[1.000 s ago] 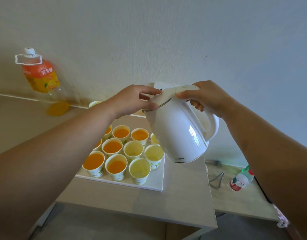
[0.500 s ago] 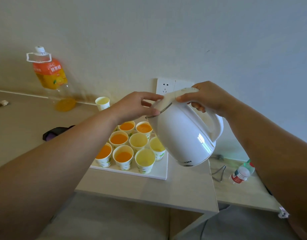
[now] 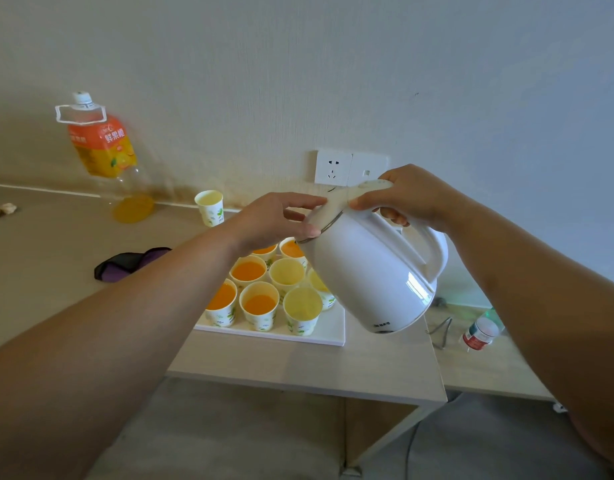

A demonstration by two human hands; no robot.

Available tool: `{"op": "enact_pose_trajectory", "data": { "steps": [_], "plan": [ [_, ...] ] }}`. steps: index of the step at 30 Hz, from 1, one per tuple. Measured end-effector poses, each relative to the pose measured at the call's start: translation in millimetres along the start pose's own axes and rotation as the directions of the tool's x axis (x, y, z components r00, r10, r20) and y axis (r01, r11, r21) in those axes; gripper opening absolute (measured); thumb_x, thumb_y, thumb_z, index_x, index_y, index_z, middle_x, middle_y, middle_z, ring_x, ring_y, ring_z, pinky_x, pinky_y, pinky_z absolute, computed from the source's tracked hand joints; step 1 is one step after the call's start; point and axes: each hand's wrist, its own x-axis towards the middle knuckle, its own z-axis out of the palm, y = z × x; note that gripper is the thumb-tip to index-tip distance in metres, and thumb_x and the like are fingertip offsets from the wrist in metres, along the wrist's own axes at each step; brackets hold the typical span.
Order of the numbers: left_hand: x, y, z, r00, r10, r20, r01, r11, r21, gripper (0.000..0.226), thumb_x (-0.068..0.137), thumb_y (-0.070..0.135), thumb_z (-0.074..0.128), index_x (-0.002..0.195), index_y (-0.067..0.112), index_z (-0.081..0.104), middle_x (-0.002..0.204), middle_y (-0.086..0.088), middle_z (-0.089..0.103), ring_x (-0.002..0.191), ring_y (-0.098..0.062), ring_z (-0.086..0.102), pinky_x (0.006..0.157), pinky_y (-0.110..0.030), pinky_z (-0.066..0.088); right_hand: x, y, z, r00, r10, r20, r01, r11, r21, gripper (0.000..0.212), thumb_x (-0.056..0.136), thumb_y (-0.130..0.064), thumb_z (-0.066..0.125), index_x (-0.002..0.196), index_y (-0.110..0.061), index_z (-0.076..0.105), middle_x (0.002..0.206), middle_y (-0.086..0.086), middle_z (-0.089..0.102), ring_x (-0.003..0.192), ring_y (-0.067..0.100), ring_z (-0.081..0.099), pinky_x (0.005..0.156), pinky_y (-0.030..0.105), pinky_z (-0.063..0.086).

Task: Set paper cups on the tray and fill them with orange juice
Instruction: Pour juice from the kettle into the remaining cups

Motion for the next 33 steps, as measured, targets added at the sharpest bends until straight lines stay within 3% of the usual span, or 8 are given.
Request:
{"op": "enact_pose_trajectory", "data": {
  "steps": [6, 21, 33],
  "plan": [
    [0.1, -7.1, -1.8, 0.999, 0.025, 0.021, -0.025, 1.000, -0.015, 0.051, 0.083, 0.018, 0.072, 0.131, 0.029, 0.058, 0.125, 0.004, 0.063, 0.113, -0.012, 0.059, 0.094, -0.031, 0.048, -0.2, -2.1, 4.3, 1.000, 0.019, 0.005, -0.019, 1.000, -0.009, 0.039, 0.070, -0.032, 0.079, 0.059, -0.011, 0.048, 0.041, -0.004, 0.045, 0.038, 0.011, 0.039, 0.047, 0.023, 0.034],
    [2.4, -11.8, -2.9, 0.996, 0.059, 0.067, -0.057, 0.998, -0.034, 0.049, 0.085, 0.017, 0.070, 0.131, 0.029, 0.057, 0.125, 0.007, 0.063, 0.111, -0.006, 0.060, 0.090, -0.024, 0.048, -2.6, -6.4, 6.7, 0.999, 0.042, 0.013, -0.041, 0.997, -0.061, 0.033, 0.071, -0.033, 0.078, 0.069, -0.007, 0.057, 0.049, 0.004, 0.047, 0.042, 0.013, 0.040, 0.048, 0.022, 0.035],
    [1.3, -8.9, -6.0, 0.995, 0.070, 0.066, -0.067, 0.997, -0.047, 0.050, 0.084, 0.013, 0.071, 0.131, 0.026, 0.058, 0.121, 0.004, 0.067, 0.111, -0.011, 0.063, 0.101, -0.037, 0.048, -5.5, -16.4, 1.5, 0.998, 0.060, -0.005, -0.060, 0.995, -0.081, 0.036, 0.069, -0.035, 0.079, 0.067, -0.009, 0.054, 0.044, -0.003, 0.048, 0.037, 0.010, 0.041, 0.048, 0.024, 0.036]
  ]
}}
